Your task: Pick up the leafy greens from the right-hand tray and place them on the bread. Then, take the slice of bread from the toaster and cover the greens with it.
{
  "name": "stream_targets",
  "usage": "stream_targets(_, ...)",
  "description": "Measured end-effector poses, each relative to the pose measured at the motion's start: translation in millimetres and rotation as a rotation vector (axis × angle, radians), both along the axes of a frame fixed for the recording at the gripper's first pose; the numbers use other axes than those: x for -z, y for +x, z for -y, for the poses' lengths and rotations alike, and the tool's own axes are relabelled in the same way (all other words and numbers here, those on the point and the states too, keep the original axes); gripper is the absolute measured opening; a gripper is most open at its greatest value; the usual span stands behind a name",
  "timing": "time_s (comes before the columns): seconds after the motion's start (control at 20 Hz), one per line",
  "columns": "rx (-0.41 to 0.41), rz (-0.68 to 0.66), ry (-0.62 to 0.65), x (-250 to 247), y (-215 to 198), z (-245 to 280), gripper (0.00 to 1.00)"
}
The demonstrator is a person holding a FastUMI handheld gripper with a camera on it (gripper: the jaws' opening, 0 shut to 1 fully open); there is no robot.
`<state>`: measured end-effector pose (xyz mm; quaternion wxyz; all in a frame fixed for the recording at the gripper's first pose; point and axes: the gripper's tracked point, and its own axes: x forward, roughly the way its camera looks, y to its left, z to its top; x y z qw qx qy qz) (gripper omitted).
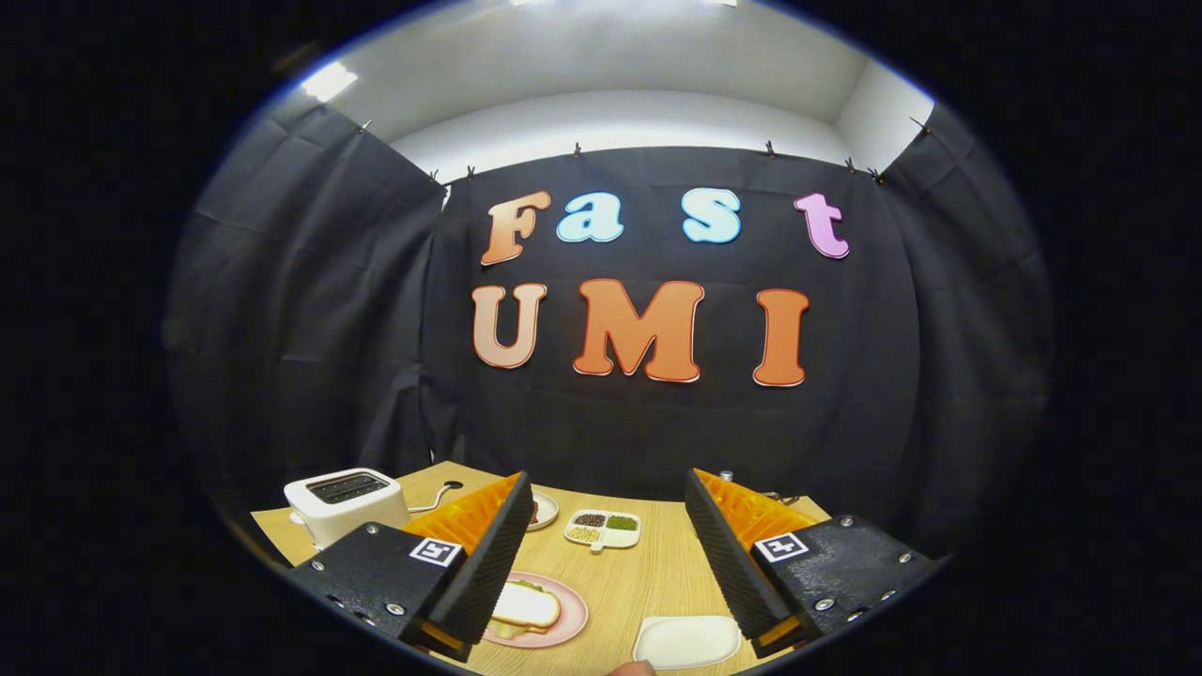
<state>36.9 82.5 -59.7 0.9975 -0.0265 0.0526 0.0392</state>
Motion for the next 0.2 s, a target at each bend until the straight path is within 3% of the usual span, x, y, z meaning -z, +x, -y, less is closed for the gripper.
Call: stream_targets(0.2,-0.009,0.007,-0.014,1.3,-6.1,-4.3,0.97)
